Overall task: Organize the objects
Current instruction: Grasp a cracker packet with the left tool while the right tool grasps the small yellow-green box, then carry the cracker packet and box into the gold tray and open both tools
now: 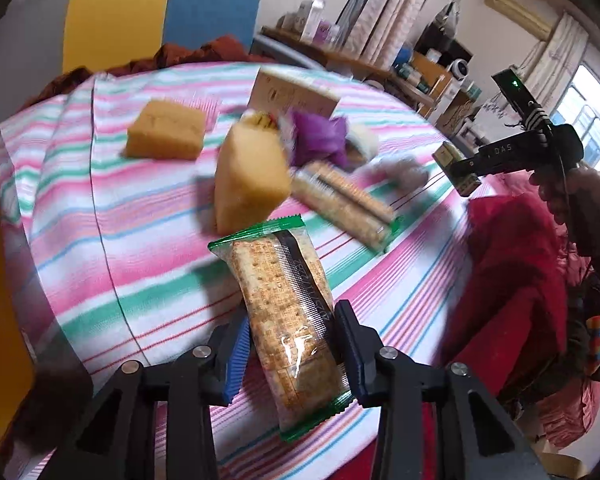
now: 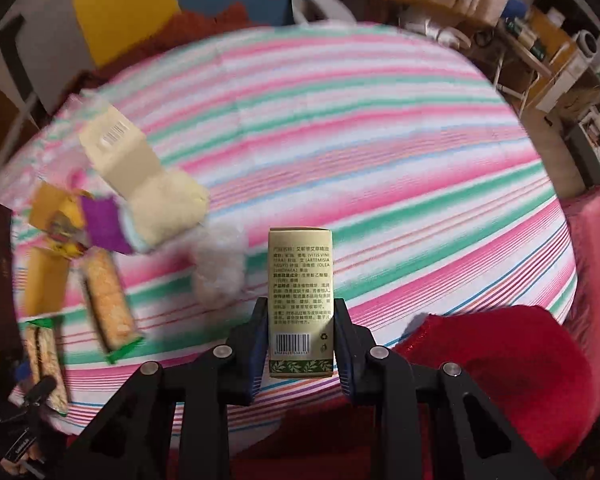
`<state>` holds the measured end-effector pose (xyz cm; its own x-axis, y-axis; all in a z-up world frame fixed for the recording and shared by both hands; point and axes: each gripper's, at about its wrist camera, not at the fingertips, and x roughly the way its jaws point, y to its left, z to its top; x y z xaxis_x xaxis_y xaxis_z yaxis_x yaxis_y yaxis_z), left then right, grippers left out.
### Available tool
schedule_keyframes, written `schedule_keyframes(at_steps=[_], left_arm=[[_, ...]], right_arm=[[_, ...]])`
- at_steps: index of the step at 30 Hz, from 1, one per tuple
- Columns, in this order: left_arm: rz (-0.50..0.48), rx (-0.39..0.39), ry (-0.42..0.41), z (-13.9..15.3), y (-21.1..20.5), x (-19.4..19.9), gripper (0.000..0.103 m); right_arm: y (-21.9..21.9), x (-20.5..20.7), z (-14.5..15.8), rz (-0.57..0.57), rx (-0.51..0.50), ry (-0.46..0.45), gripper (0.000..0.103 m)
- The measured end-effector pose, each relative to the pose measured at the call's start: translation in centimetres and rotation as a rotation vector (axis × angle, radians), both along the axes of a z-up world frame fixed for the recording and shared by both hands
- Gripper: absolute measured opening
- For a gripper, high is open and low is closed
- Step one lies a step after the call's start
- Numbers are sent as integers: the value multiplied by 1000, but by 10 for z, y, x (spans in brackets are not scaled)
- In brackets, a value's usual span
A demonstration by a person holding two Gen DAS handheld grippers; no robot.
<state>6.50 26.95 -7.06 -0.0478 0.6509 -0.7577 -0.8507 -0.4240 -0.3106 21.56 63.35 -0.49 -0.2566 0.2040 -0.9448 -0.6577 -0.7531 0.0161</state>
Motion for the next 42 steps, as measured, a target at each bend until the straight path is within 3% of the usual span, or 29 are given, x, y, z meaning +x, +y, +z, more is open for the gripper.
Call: schedule_keyframes(at_steps=[5, 12, 17, 23, 31, 33, 34, 38, 40, 42], left_arm=[[30, 75, 30, 29, -14, 1, 41], [192, 139, 49, 60, -62, -25, 41], [362, 145, 55, 71, -116, -54, 41], [578, 118, 98, 77, -183, -96, 41], [762, -5, 144, 68, -229, -164, 44], [813, -17, 142, 66, -241, -178, 53], [824, -24, 133, 64, -243, -182, 54], [872, -16, 137, 67, -253, -180, 54], [886, -19, 160, 67, -253, -171, 54], [906, -15, 150, 65, -252, -161, 54]], right_arm=[[-42, -18, 41, 99, 14, 147, 30], [-153, -105, 70, 368, -59, 291, 30], [-233, -162, 67, 544, -154, 340, 30], [-331, -210, 46, 728, -234, 316, 30], [-393, -245, 5, 808, -352, 267, 32], [-406, -252, -7, 810, -420, 267, 54], [-410, -255, -12, 813, -420, 263, 59], [-428, -248, -20, 851, -389, 240, 60], [-431, -243, -19, 848, -326, 235, 62], [-433, -238, -16, 836, -272, 257, 71]])
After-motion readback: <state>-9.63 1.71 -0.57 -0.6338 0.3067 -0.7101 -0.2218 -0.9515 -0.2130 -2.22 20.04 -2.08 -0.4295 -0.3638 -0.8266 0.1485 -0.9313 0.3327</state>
